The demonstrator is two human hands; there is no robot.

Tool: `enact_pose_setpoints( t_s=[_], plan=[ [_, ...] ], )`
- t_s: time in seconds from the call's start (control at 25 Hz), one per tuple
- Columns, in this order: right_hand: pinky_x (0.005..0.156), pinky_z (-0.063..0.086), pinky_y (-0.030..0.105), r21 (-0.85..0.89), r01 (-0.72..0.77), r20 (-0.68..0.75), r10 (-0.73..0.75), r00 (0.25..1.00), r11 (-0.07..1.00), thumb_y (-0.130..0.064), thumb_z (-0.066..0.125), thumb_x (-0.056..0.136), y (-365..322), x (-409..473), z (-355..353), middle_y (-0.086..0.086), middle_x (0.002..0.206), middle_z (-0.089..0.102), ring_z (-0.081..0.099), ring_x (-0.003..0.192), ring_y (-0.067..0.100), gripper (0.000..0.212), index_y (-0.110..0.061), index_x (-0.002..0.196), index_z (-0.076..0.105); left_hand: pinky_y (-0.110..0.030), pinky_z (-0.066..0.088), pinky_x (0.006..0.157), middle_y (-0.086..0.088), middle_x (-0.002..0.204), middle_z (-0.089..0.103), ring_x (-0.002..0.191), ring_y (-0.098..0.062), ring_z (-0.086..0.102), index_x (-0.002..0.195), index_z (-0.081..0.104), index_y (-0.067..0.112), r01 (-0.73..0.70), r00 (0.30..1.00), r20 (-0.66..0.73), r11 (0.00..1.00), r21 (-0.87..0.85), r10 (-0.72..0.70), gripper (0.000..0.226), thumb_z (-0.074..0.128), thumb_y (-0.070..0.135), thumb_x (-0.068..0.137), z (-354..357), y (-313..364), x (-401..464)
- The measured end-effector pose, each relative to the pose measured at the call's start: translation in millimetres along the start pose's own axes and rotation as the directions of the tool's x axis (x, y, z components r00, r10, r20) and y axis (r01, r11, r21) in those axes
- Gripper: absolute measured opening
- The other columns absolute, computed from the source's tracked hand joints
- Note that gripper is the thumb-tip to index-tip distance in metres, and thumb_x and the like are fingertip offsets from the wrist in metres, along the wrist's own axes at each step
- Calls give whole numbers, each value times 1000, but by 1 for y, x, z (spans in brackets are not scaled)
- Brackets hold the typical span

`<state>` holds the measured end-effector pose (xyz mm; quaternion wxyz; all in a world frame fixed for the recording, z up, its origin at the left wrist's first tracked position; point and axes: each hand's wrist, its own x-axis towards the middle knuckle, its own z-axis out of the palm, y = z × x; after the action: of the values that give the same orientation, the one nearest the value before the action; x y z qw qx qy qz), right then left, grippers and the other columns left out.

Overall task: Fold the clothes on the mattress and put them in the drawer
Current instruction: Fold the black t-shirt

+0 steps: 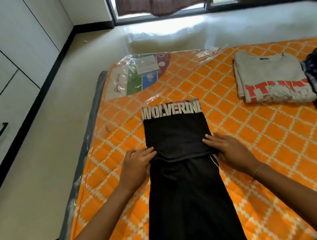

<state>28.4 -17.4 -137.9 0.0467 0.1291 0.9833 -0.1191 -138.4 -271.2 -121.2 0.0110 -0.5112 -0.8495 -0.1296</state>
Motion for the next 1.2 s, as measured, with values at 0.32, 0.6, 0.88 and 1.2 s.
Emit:
enact_pose_setpoints(
  t_s=[0.32,0.6,0.88,1.2],
  plan=[
    [115,-4,28,-97,142,210,-119,971,985,-55,18,97,16,-107,24,-3,152,-23,-7,148,16,64,-31,142,-21,-30,14,116,-2,156,14,144,-13,16,149,9,7,112,967,249,975,-191,-63,87,33,63,88,5,-10,-127],
    [106,35,50,-182,386,152,-362,920,904,-47,51,83,-43,-142,26,21,150,30,33,137,37,75,-15,147,30,-42,21,110,-14,150,33,142,-28,26,149,28,17,-338,914,264,938,77,307,76,47,49,83,-2,27,-130],
    [101,41,21,612,-179,431,-135,892,771,-26,53,97,-71,-157,-9,-7,138,52,47,127,7,36,-32,132,51,-29,36,91,-11,138,50,127,-30,46,124,54,7,-8,786,596,967,-257,165,27,40,16,102,-20,55,-123],
    [84,56,35,806,-484,495,62,867,340,-40,50,94,-51,-47,-98,-2,118,64,64,102,15,31,-25,122,52,-29,56,82,7,108,69,98,-7,67,114,58,26,687,708,703,288,-667,-60,23,56,33,91,-78,24,-8]
  ],
)
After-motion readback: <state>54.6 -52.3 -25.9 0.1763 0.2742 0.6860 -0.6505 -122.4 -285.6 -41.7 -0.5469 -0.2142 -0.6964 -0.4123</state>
